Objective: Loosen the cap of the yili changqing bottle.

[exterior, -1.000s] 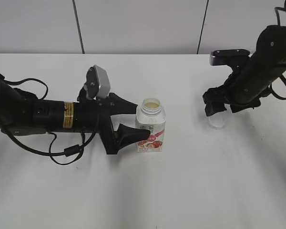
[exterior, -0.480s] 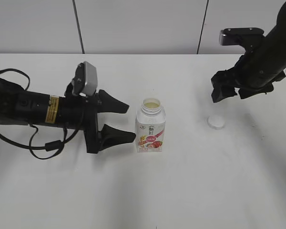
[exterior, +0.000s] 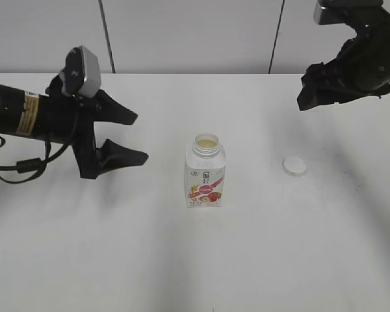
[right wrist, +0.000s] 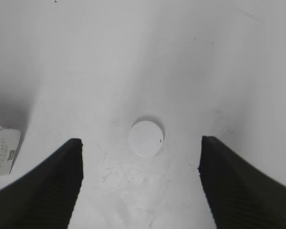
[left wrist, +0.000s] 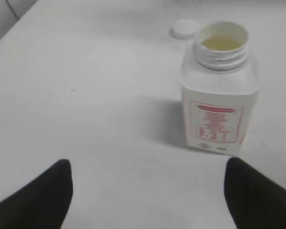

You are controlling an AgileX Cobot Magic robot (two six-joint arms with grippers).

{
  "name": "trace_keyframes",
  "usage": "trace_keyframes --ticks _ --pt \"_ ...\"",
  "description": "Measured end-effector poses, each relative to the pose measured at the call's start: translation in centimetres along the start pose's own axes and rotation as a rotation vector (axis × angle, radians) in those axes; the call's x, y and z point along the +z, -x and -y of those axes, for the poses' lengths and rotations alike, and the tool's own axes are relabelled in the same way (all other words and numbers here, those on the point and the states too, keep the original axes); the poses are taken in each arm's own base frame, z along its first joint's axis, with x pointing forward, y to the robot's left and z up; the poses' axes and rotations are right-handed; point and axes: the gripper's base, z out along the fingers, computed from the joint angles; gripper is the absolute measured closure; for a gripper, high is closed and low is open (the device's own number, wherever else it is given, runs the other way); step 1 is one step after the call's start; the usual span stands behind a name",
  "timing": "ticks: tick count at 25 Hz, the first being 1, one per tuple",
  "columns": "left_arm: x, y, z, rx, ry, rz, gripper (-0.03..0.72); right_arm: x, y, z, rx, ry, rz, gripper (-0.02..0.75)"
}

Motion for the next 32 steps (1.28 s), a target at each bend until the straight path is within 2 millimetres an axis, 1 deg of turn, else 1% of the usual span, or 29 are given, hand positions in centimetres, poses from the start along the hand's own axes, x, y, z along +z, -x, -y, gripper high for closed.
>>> trace_keyframes --ticks 4,7,9,11,16,21,23,25,28,32 --pt "-2.5 2.1 -0.9 0.064 0.158 -0.051 0.098 -1.6 0.3 0.0 -0.052 -0.019 0.039 0.143" --pt "-4.7 3.7 -1.6 0.107 0.32 -0.107 0.098 -2.9 0.9 0.3 -0.114 -0.063 0.075 0.143" --pt "-6.4 4.7 -2.1 0.102 0.452 -0.137 0.098 -3.9 1.5 0.5 -0.168 -0.106 0.098 0.143" --pt "-7.9 5.2 -2.7 0.071 0.588 -0.175 0.098 -4.9 2.1 0.7 -0.2 -0.136 0.116 0.143" --pt "-11.7 5.6 -3.5 -0.073 0.897 -0.28 0.098 -6.9 3.4 1.3 -0.214 -0.22 0.12 0.143" --pt "-14.8 5.1 -3.1 -0.329 1.123 -0.363 0.099 -8.5 4.2 2.2 -0.161 -0.318 0.097 0.143" --pt "-15.4 4.6 -2.6 -0.416 1.149 -0.421 0.099 -9.0 4.3 2.4 -0.138 -0.344 0.082 0.143" --pt "-15.6 3.8 -2.0 -0.491 1.132 -0.505 0.099 -9.5 4.4 2.5 -0.119 -0.356 0.064 0.143" --pt "-15.4 2.9 -0.9 -0.622 1.066 -0.6 0.099 -10.0 4.3 2.5 -0.087 -0.361 0.025 0.143" --pt "-15.1 2.1 0.5 -0.735 0.945 -0.723 0.099 -10.3 4.0 2.1 -0.045 -0.312 -0.031 0.143"
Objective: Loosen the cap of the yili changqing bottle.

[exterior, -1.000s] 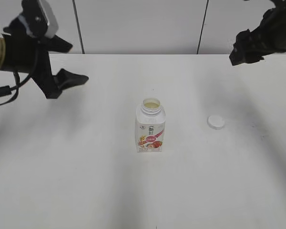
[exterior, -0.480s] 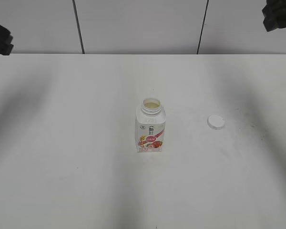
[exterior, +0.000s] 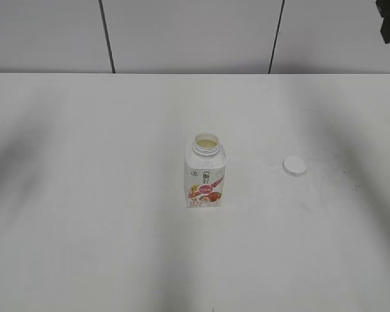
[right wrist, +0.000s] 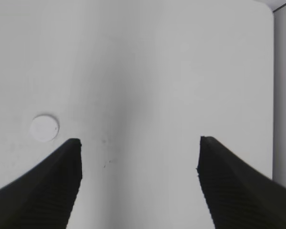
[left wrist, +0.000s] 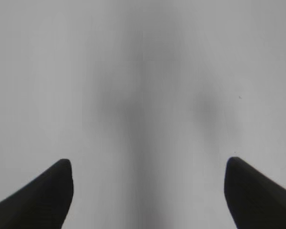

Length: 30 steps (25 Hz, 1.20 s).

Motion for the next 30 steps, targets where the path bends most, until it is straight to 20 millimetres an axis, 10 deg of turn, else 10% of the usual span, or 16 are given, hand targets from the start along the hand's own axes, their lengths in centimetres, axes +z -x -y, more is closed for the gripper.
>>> trace_keyframes --ticks 15,23,30 --pt "-7.2 -1.4 -1.2 -0.164 -0.176 -0.074 0.099 -4.1 -2.4 -0.2 0.03 0.275 -0.066 0.143" --pt "-12.6 -3.8 -2.0 -0.229 -0.216 0.067 0.099 -7.0 -7.8 -0.4 0.026 0.263 -0.05 0.144" --pt "-13.0 -8.4 -1.0 -0.239 -0.234 0.074 0.099 -7.4 -12.9 -1.2 0.035 0.26 -0.015 0.144"
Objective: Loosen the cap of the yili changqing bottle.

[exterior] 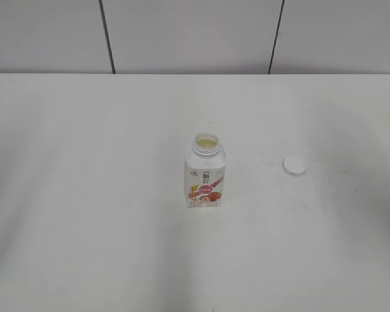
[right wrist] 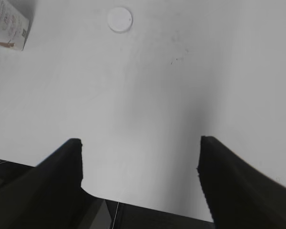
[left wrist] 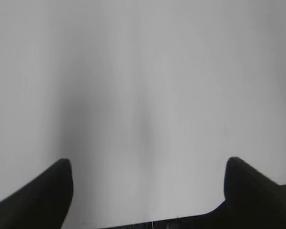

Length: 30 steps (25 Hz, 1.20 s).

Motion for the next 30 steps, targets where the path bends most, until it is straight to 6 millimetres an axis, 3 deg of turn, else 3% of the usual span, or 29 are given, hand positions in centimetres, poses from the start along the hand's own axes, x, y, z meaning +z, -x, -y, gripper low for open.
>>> trace_keyframes --ticks 9,14,30 --pt "0.0 -6.7 -0.1 -0.004 -0.003 0.016 0.099 1.2 -5.8 -0.6 0.027 -0.003 0.02 0.146" --pt "0.4 -9.2 -0.1 -0.005 -0.004 0.014 0.099 1.2 -8.8 -1.0 0.044 -0.005 0.045 0.146" --pt "-1.3 -11.7 -0.2 -0.022 -0.022 0.251 0.099 0.0 -14.3 -1.8 0.064 -0.014 0.17 0.15"
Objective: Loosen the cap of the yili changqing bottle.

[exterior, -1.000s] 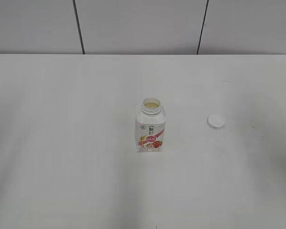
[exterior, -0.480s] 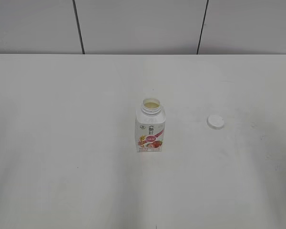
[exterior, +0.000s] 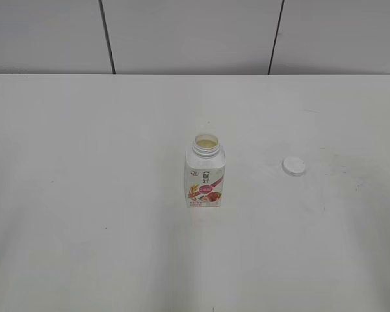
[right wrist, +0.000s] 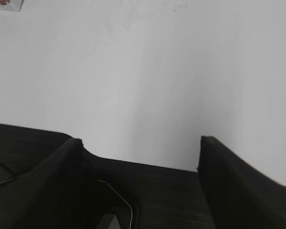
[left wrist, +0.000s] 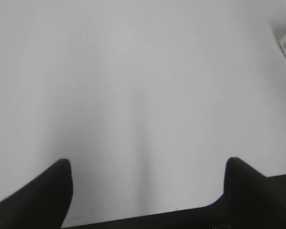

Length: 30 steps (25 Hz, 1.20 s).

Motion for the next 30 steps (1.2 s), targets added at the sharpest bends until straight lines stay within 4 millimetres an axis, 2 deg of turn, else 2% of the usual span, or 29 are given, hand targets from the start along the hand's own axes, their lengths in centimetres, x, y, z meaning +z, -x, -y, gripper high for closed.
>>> trace_keyframes --ticks 15,30 --pt "-3.8 -2.9 -0.3 -0.017 -0.009 0.302 0.099 -2.2 -2.5 -0.3 -0.011 -0.007 0.164 0.15" --pt "-3.9 -3.0 -0.3 -0.017 -0.009 0.308 0.102 -4.9 -5.5 -0.6 -0.03 -0.018 0.417 0.15"
